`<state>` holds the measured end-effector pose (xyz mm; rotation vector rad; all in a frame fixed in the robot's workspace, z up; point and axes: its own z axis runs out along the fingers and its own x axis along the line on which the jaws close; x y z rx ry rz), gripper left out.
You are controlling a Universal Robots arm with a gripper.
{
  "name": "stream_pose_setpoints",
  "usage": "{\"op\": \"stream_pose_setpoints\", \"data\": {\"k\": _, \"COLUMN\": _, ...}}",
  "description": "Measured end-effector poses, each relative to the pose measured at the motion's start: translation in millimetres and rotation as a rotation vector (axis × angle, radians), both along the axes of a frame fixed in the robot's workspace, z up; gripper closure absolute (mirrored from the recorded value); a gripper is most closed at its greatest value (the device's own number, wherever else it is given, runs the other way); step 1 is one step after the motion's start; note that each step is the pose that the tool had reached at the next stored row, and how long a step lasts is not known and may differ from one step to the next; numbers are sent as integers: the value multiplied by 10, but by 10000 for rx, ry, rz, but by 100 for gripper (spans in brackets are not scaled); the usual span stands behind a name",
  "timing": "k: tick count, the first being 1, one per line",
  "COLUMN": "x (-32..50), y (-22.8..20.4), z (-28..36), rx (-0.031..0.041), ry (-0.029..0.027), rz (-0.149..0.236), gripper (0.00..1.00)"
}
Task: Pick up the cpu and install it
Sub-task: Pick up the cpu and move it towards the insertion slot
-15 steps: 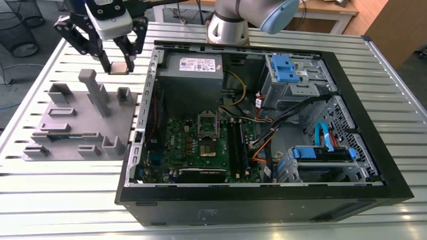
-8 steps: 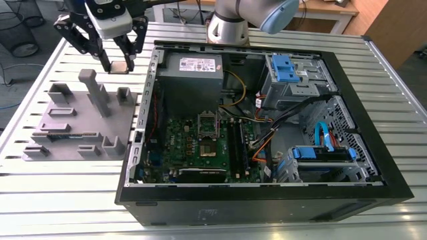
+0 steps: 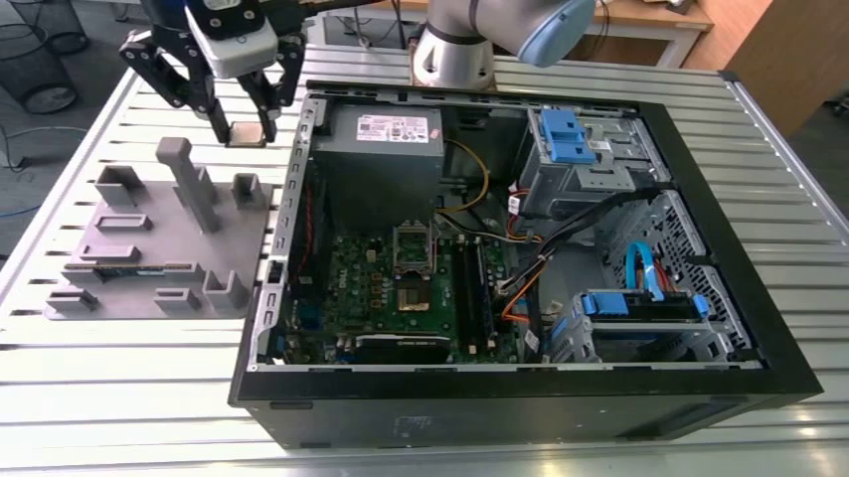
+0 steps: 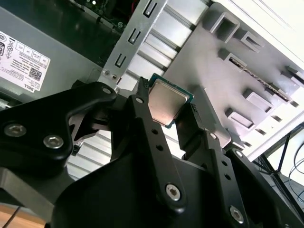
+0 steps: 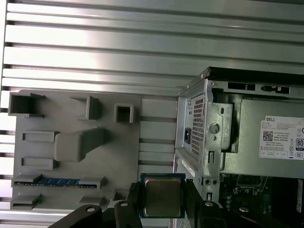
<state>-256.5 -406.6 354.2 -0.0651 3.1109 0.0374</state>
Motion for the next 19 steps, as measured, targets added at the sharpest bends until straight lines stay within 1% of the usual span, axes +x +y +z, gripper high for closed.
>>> {"op": "stream_pose_setpoints", "data": {"k": 3, "x": 95, "y": 0, "z": -2, "rx": -1, "ry": 0, "rz": 0, "gripper": 53}}
{"op": "stream_pose_setpoints", "data": {"k": 6, "x": 207, "y": 0, "z": -5, "rx": 0, "ry": 0, "rz": 0, "gripper": 53}}
{"op": "stream_pose_setpoints", "data": {"k": 19, "x": 735, "y": 0, "z": -16, "rx": 0, "ry": 0, "rz": -2, "gripper": 53}}
